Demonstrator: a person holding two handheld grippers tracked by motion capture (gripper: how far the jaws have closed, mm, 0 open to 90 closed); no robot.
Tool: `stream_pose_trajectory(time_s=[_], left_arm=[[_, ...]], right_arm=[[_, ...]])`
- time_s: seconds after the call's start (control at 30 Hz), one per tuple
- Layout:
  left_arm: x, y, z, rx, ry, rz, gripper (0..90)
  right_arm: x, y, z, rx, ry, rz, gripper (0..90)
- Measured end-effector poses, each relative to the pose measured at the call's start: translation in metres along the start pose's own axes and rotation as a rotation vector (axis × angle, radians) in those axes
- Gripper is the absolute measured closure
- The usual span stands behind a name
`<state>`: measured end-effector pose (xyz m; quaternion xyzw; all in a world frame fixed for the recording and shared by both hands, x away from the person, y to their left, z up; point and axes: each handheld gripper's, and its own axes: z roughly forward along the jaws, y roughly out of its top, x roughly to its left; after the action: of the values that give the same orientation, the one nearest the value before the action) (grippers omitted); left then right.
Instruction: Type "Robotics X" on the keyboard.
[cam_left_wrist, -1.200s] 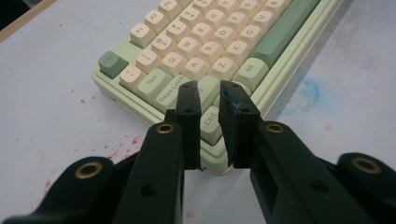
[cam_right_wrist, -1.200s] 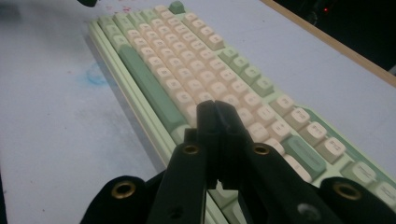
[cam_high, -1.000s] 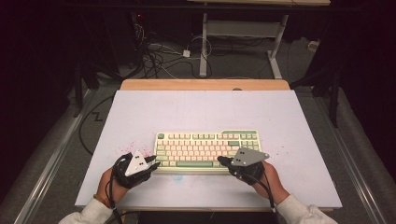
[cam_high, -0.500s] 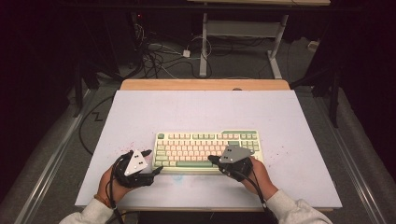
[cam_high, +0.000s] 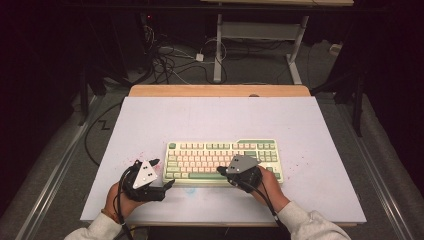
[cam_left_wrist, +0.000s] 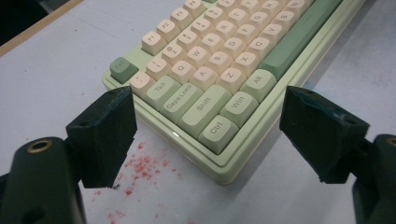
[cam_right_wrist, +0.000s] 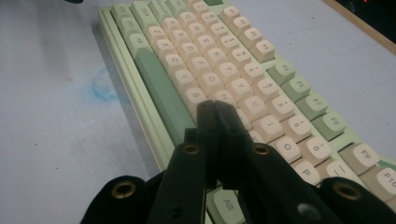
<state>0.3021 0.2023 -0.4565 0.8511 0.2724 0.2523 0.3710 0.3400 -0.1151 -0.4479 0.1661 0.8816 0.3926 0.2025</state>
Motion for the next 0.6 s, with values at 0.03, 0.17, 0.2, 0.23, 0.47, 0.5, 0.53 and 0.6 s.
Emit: stream_pose_trajectory(time_s=[0.03,0.17,0.2,0.23,0.47,0.5,0.53,0.6], left_arm=[[-0.0001,-0.0001,-0.0002,-0.001,0.000,0.000,18.3],[-0.0002,0.0000,-0.0006,-0.005,-0.002,0.001,18.3],[-0.0002,0.0000,-0.0006,-0.005,-0.004,0.000,18.3],[-0.0004,0.0000,-0.0005,-0.004,-0.003,0.002,18.3],[-0.0010,-0.0001,0.0001,0.000,-0.012,0.003,18.3],[-0.0011,0.0000,0.0001,-0.001,-0.012,0.004,18.3],[-0.0011,0.0001,0.0000,-0.003,-0.014,0.002,18.3],[-0.0011,0.0001,0.0003,-0.001,-0.012,0.002,18.3]], right_arm=[[0.0005,0.0002,0.0012,0.002,0.001,0.000,90.0],[0.0022,0.0006,0.0049,0.013,0.006,-0.011,90.0],[0.0026,0.0005,0.0056,0.016,0.007,-0.011,90.0],[0.0027,0.0004,0.0061,0.018,0.007,-0.012,90.0],[0.0047,-0.0016,0.0079,0.030,0.011,-0.015,90.0],[0.0049,-0.0020,0.0084,0.032,0.009,-0.019,90.0],[0.0050,-0.0024,0.0088,0.034,0.010,-0.018,90.0],[0.0050,-0.0032,0.0096,0.038,0.009,-0.017,90.0]])
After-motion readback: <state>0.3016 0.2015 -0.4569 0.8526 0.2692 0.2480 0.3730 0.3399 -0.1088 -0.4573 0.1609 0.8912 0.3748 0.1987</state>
